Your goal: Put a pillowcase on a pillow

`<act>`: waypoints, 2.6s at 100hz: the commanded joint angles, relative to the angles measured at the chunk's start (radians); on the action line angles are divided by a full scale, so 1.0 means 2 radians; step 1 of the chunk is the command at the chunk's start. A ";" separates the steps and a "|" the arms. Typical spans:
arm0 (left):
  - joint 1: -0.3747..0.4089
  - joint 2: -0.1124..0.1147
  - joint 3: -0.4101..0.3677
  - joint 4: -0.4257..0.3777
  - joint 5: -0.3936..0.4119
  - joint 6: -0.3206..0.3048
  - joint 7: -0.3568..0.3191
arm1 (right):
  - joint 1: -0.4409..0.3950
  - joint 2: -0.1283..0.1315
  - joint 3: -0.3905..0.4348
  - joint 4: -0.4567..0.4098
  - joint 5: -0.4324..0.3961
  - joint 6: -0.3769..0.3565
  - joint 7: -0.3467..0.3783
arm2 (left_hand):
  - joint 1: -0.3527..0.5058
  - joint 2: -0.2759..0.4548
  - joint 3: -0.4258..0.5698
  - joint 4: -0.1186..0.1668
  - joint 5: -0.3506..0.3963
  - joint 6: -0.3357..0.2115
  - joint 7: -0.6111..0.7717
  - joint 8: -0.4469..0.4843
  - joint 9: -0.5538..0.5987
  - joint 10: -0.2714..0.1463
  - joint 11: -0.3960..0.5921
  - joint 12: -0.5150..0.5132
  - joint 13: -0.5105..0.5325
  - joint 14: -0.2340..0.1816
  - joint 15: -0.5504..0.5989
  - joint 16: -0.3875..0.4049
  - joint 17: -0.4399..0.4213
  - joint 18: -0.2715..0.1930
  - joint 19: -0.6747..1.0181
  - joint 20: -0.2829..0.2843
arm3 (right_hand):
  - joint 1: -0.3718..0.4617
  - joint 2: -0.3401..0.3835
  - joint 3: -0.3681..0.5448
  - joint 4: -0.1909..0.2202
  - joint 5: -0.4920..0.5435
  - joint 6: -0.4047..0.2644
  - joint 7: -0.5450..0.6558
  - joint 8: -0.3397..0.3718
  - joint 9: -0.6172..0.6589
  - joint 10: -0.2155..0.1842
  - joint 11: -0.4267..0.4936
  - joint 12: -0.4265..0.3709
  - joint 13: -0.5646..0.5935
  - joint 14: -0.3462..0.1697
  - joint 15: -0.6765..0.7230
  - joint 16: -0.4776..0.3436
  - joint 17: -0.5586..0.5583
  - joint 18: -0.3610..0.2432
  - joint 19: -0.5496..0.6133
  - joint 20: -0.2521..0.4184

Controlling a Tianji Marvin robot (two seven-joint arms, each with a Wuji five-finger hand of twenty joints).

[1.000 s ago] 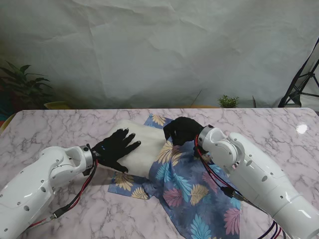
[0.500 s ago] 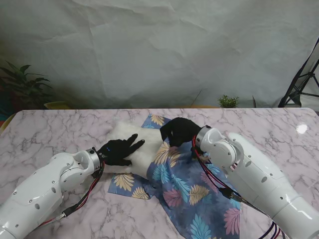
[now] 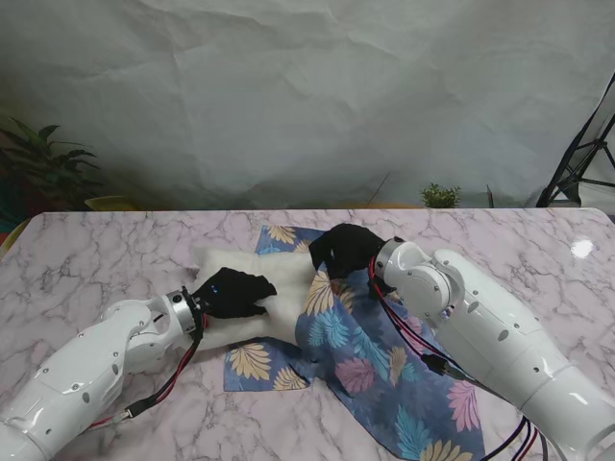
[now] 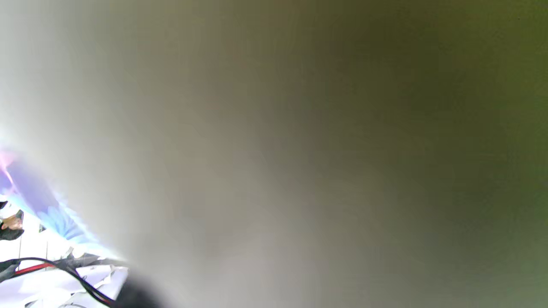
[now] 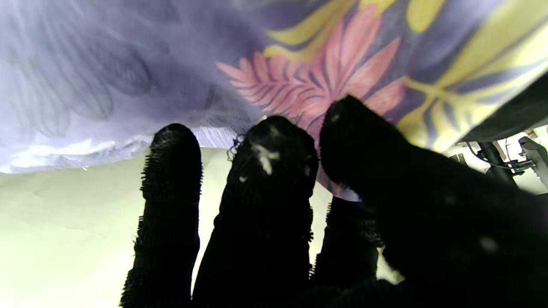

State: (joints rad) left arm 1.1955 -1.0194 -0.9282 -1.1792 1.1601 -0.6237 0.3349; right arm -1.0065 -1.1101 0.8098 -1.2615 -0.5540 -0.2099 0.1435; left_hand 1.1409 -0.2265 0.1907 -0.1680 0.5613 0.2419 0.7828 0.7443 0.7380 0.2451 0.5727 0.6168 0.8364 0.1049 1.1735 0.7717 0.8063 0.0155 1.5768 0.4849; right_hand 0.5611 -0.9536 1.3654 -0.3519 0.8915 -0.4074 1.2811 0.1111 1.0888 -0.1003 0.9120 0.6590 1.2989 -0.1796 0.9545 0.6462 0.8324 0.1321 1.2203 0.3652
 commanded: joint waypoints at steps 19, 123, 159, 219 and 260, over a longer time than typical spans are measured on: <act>-0.015 -0.001 0.022 -0.001 0.007 -0.009 0.042 | 0.015 -0.013 -0.026 0.004 0.010 0.005 -0.021 | 0.075 0.032 0.163 0.031 0.047 -0.103 0.172 0.067 0.044 -0.020 0.064 0.057 -0.013 -0.054 0.017 0.010 0.001 -0.091 0.031 0.036 | 0.005 0.010 0.010 0.003 -0.003 -0.003 0.021 0.010 -0.001 0.000 0.012 0.004 0.012 0.000 -0.003 0.002 -0.002 0.004 0.001 -0.006; -0.021 -0.013 0.046 -0.009 -0.028 0.001 0.014 | 0.004 0.000 -0.022 -0.028 -0.028 -0.001 -0.003 | 0.075 0.039 0.153 0.034 0.046 -0.093 0.151 0.064 0.049 -0.010 0.056 0.073 -0.004 -0.053 0.026 0.010 0.011 -0.095 0.040 0.039 | -0.129 0.086 -0.050 0.083 -0.150 0.101 -0.220 0.095 -0.190 0.035 -0.052 -0.091 -0.120 0.066 -0.258 -0.060 -0.178 0.026 -0.035 0.029; -0.006 -0.013 0.025 -0.019 -0.040 0.006 -0.008 | -0.073 0.040 0.104 -0.147 -0.142 0.008 0.105 | 0.075 0.041 0.151 0.035 0.043 -0.092 0.148 0.064 0.048 -0.008 0.058 0.073 -0.002 -0.055 0.027 0.010 0.012 -0.097 0.041 0.039 | -0.203 0.152 -0.126 0.076 -0.315 0.168 -0.322 0.050 -0.347 0.095 -0.110 -0.152 -0.300 0.121 -0.306 -0.145 -0.284 0.023 -0.078 -0.004; 0.014 -0.012 -0.004 -0.045 -0.034 0.002 -0.019 | -0.039 0.031 0.044 -0.019 -0.164 0.033 0.016 | 0.075 0.043 0.148 0.036 0.040 -0.091 0.145 0.064 0.046 -0.008 0.059 0.073 -0.003 -0.055 0.027 0.010 0.013 -0.099 0.042 0.038 | -0.024 0.010 -0.041 -0.005 0.030 -0.042 -0.034 -0.028 0.063 -0.021 -0.063 -0.086 0.004 0.042 -0.138 -0.041 -0.091 0.011 0.027 0.022; -0.001 -0.013 0.024 -0.028 -0.037 -0.011 -0.006 | 0.002 0.011 0.011 -0.031 -0.122 0.075 -0.010 | 0.075 0.042 0.147 0.036 0.041 -0.092 0.145 0.064 0.046 -0.010 0.059 0.074 -0.004 -0.054 0.026 0.010 0.011 -0.098 0.042 0.038 | -0.016 0.023 -0.002 -0.001 0.037 -0.023 -0.027 0.001 0.072 0.024 -0.044 -0.041 0.014 -0.006 0.069 0.047 -0.004 -0.004 0.030 0.018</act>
State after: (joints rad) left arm 1.2005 -1.0379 -0.8874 -1.2341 1.0916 -0.6352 0.3314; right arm -1.0273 -1.0670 0.8378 -1.3035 -0.8051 -0.0687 0.1367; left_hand 1.1407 -0.2480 0.2173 -0.1777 0.5629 0.2150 0.9009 0.7969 0.7874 0.2023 0.6449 0.7366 0.8365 0.0882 1.1800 0.7824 0.8020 0.0030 1.5769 0.5092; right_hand 0.4752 -0.9327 1.2842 -0.3569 0.9405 -0.4120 1.1674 0.0802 1.2156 -0.0781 0.7825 0.5614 1.2978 -0.1372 1.0378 0.7143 0.8078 0.1451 1.2746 0.4010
